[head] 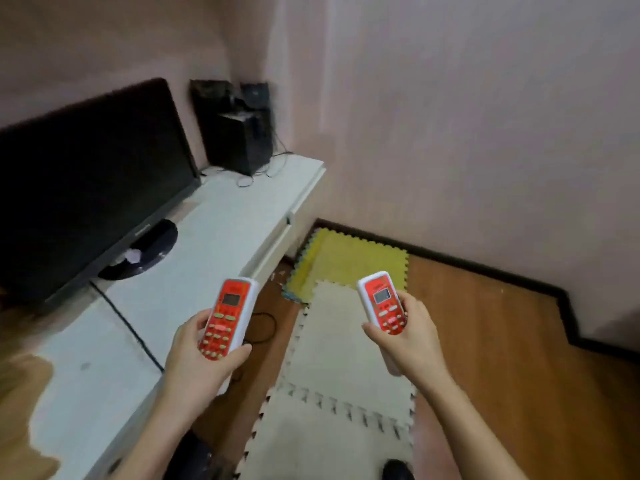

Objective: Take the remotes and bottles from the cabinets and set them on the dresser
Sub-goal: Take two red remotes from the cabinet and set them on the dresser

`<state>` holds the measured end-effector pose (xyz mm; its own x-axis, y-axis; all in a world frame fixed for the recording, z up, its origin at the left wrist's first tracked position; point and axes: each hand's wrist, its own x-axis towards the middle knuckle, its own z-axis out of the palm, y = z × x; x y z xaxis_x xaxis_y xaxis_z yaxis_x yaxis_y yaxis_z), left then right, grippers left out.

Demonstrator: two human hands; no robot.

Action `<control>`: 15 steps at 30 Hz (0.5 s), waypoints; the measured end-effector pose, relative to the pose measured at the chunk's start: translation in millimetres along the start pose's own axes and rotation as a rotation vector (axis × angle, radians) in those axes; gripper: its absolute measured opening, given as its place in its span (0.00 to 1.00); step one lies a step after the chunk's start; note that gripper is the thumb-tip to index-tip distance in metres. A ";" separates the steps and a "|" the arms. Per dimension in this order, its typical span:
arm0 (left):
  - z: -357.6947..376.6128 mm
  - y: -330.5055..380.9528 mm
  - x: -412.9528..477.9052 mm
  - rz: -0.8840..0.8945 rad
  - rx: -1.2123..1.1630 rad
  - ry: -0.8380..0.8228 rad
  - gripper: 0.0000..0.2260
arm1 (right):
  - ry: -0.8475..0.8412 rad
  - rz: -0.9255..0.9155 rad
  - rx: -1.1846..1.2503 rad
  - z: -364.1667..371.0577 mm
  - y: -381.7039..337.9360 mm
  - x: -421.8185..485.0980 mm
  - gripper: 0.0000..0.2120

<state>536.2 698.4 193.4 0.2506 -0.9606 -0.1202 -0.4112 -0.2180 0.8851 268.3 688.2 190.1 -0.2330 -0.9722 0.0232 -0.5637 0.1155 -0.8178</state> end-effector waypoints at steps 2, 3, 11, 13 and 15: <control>45.5 -2.2 -5.7 0.018 0.054 -0.107 0.27 | 0.083 0.128 -0.030 -29.2 46.1 -21.6 0.21; 69.4 -0.2 -8.1 0.043 0.090 -0.168 0.27 | 0.133 0.188 -0.044 -44.4 67.6 -32.6 0.22; 271.2 30.4 -51.0 0.209 0.281 -0.523 0.26 | 0.392 0.654 -0.021 -153.1 228.0 -122.5 0.23; 318.5 33.4 -69.0 0.173 0.320 -0.614 0.28 | 0.441 0.764 -0.010 -174.9 263.5 -139.8 0.25; 365.9 40.9 -85.5 0.164 0.335 -0.701 0.26 | 0.471 0.853 0.005 -200.0 295.0 -152.4 0.27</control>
<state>177.3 708.6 75.3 -0.4003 -0.8454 -0.3537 -0.6650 0.0025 0.7468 -21.0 911.2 60.3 -0.8552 -0.3811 -0.3512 -0.0552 0.7408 -0.6694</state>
